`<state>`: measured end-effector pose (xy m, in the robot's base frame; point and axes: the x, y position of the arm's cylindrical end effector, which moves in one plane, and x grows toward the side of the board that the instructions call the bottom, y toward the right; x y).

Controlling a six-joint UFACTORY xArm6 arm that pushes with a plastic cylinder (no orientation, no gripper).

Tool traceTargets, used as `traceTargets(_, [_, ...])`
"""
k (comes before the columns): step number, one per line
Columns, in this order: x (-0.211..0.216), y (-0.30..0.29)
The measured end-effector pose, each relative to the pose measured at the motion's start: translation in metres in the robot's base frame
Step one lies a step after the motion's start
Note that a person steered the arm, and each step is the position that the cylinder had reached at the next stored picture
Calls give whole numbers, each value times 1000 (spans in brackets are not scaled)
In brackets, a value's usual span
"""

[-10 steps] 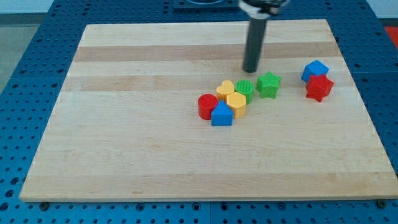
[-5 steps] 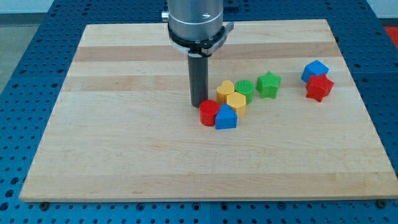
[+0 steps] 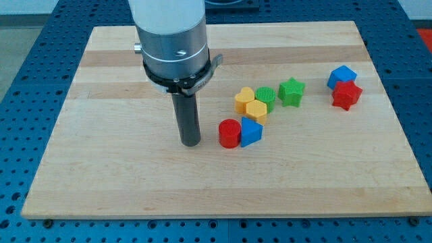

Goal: Push the red circle and blue triangle closer to the red star

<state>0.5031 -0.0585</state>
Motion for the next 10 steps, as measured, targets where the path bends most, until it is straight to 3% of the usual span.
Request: traceTargets(10, [-1,160])
